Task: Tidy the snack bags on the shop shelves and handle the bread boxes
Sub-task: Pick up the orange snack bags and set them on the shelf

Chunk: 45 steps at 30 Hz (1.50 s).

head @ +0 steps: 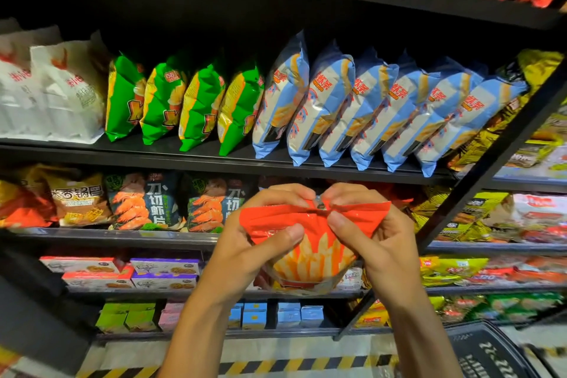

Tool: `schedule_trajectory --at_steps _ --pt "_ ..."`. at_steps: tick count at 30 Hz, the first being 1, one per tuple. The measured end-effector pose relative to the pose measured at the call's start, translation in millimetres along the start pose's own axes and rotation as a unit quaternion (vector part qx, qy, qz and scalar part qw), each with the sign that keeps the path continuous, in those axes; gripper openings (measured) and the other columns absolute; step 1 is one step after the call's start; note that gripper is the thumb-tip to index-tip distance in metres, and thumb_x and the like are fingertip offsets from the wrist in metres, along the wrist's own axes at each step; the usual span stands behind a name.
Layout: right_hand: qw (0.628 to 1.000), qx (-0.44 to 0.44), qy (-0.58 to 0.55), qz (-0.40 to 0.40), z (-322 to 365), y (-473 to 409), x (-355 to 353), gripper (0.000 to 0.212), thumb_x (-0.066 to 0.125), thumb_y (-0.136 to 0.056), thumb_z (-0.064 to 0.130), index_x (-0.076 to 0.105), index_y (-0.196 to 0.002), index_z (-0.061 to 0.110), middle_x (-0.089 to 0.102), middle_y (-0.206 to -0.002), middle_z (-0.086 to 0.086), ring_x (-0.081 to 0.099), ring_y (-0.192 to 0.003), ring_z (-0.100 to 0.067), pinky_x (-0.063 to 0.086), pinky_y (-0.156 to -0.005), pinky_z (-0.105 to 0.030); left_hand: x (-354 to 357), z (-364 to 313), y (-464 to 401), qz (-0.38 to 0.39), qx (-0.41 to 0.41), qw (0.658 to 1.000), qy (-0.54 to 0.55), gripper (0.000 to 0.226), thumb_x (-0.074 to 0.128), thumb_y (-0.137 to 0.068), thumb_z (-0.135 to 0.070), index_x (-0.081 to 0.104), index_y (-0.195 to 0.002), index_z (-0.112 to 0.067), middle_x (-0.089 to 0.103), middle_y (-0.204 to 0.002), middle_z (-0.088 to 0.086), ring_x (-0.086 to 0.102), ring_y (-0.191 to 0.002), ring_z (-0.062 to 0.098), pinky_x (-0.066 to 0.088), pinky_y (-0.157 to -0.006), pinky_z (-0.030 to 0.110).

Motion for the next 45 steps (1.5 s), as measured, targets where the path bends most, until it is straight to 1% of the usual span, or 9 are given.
schedule_trajectory --at_steps 4,8,15,18,22,26,37,41,45 --pt "0.999 -0.018 -0.013 0.042 0.2 -2.1 -5.6 0.011 0.077 -0.086 0.01 0.074 -0.093 0.018 0.067 -0.111 -0.014 0.065 -0.112 -0.037 0.051 -0.098 -0.044 1.2 3.5 -0.6 0.01 0.016 1.0 0.012 0.021 0.069 -0.085 -0.008 0.075 -0.101 -0.02 0.068 -0.122 0.008 0.063 -0.122 0.029 0.051 -0.098 0.036" --pt "0.999 -0.013 -0.025 0.047 -1.3 -1.9 -7.2 0.01 0.073 -0.08 0.014 0.075 -0.087 0.021 0.065 -0.109 -0.014 0.062 -0.112 -0.04 0.049 -0.099 -0.056 2.7 5.0 -1.5 0.019 0.021 0.999 0.017 0.024 0.068 -0.086 -0.007 0.077 -0.1 -0.024 0.068 -0.123 0.005 0.064 -0.119 0.026 0.05 -0.095 0.032" --pt "0.999 -0.045 0.012 0.014 -0.5 -0.4 -6.7 0.021 0.072 -0.087 0.011 0.068 -0.107 0.016 0.068 -0.113 -0.014 0.065 -0.114 -0.035 0.051 -0.099 -0.04 2.7 7.8 -5.8 -0.004 0.018 1.0 0.02 0.025 0.071 -0.084 -0.007 0.079 -0.099 -0.025 0.07 -0.122 0.003 0.065 -0.119 0.028 0.054 -0.093 0.035" --pt "0.996 -0.082 0.025 -0.028 -4.8 0.9 -10.1 0.017 0.078 -0.088 0.011 0.072 -0.101 0.02 0.068 -0.113 -0.009 0.065 -0.112 -0.038 0.052 -0.098 -0.044 2.9 9.7 -7.8 -0.011 0.015 1.0 0.022 0.028 0.076 -0.083 -0.001 0.081 -0.103 -0.02 0.074 -0.119 0.009 0.068 -0.119 0.031 0.055 -0.094 0.035" --pt "0.992 -0.099 0.037 -0.072 -11.7 4.2 -15.5 0.008 0.08 -0.086 0.019 0.076 -0.092 0.021 0.071 -0.108 -0.002 0.069 -0.106 -0.035 0.054 -0.093 -0.04 4.8 13.0 -7.4 -0.013 -0.008 0.999 0.038 0.034 0.077 -0.079 -0.002 0.076 -0.113 -0.005 0.07 -0.129 0.02 0.063 -0.126 0.039 0.056 -0.097 0.043" --pt "0.991 -0.092 0.004 -0.1 -17.6 7.5 -17.6 0.009 0.08 -0.087 0.019 0.076 -0.091 0.026 0.072 -0.104 -0.005 0.07 -0.102 -0.042 0.055 -0.092 -0.043 5.9 13.0 -3.7 -0.005 -0.009 0.999 0.049 0.031 0.081 -0.082 -0.017 0.078 -0.113 -0.015 0.067 -0.134 0.02 0.06 -0.13 0.04 0.056 -0.097 0.046" --pt "0.997 -0.045 -0.039 -0.043 -13.1 10.5 -20.6 0.008 0.081 -0.086 0.032 0.075 -0.09 0.029 0.074 -0.114 -0.005 0.066 -0.119 -0.035 0.053 -0.099 -0.038 0.9 11.1 -0.4 0.001 0.029 0.999 0.017 0.017 0.077 -0.086 -0.01 0.082 -0.099 -0.019 0.072 -0.124 0.02 0.061 -0.127 0.044 0.054 -0.101 0.05" --pt "0.999 -0.024 0.032 -0.037 -10.0 14.6 -25.6 0.021 0.068 -0.096 0.043 0.078 -0.1 0.025 0.073 -0.119 0.0 0.064 -0.123 -0.028 0.051 -0.1 -0.035 0.7 13.3 2.5 -0.023 0.005 1.0 0.021 0.018 0.076 -0.084 -0.011 0.083 -0.098 -0.02 0.074 -0.121 0.017 0.065 -0.122 0.039 0.055 -0.098 0.041" --pt "0.989 -0.082 0.121 -0.025 -4.8 17.1 -25.0 0.024 0.061 -0.102 0.035 0.079 -0.1 0.02 0.076 -0.115 0.003 0.066 -0.121 -0.028 0.05 -0.103 -0.04 1.2 17.3 4.8 -0.062 -0.058 0.995 0.044 0.025 0.07 -0.08 0.0 0.083 -0.091 -0.018 0.076 -0.116 0.016 0.069 -0.117 0.035 0.058 -0.09 0.036"
Point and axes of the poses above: each hand's wrist, its own y-axis away from the middle knuckle, its own x-axis out of the palm, z = x × y, the point moved 1 cm from there along -y, towards the middle knuckle
